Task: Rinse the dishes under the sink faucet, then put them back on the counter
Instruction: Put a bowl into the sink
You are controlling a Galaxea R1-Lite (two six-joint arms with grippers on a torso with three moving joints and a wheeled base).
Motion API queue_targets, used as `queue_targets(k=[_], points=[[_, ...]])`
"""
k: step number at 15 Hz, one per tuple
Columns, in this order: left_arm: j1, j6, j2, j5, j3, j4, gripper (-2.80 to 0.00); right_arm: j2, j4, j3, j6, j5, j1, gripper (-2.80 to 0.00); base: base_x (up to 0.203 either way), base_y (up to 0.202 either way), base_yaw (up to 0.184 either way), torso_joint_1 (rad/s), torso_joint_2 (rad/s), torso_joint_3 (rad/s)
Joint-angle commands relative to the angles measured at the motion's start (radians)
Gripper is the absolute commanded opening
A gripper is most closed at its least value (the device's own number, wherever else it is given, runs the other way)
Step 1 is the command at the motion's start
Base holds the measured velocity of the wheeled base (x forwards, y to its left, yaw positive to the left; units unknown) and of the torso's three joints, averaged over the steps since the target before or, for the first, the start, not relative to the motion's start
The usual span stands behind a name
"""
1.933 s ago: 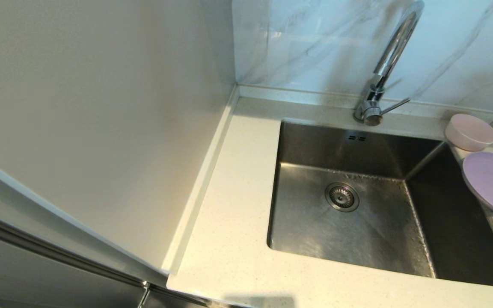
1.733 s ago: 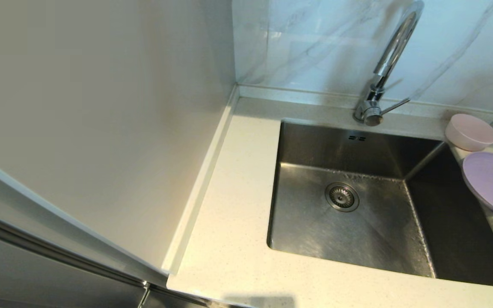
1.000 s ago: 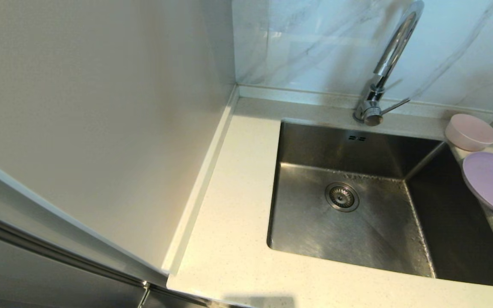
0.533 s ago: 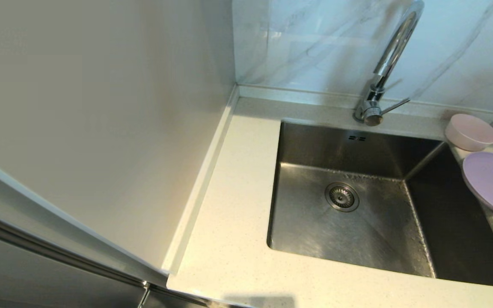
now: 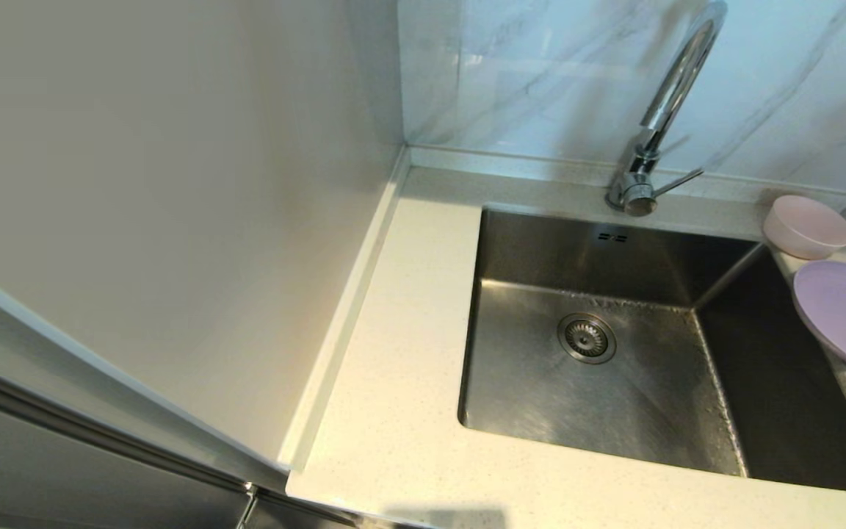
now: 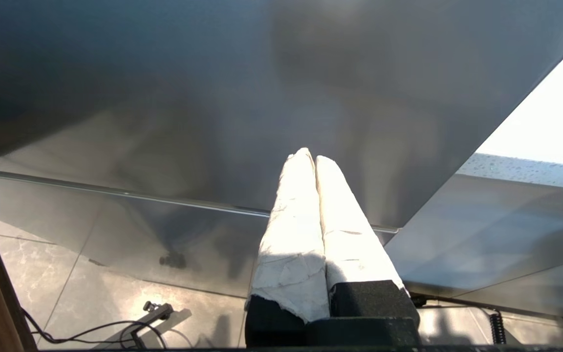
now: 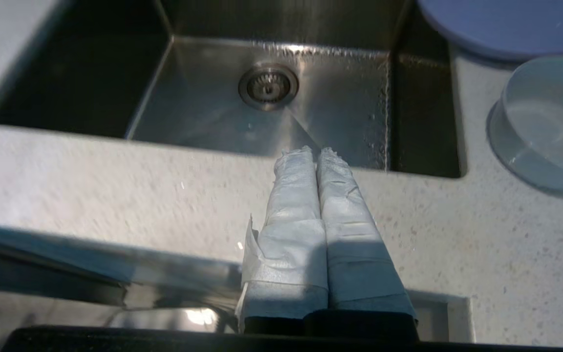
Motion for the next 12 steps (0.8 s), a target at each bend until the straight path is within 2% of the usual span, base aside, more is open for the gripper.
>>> queue_targets(k=[1,6,12], points=[[0.0,0.0,0.0,-0.001,0.0,0.0,-2.8,0.244,-0.004,-0.18,0.075,-0.007,0.001,-2.8,0.0,0.0,0.0,0.0,0.0,0.0],[0.0,0.0,0.0,0.0,0.0,0.0,-2.8,0.742,-0.051,-0.544,0.201,-0.01,0.001,-2.8,0.0,0.0,0.0,0.0,0.0,0.0],[0.0,0.0,0.0,0.001,0.0,0.0,-2.8,1.112,-0.25,-0.764,0.244,-0.016,0.0,-2.8,0.0,0.0,0.0,0.0,0.0,0.0]])
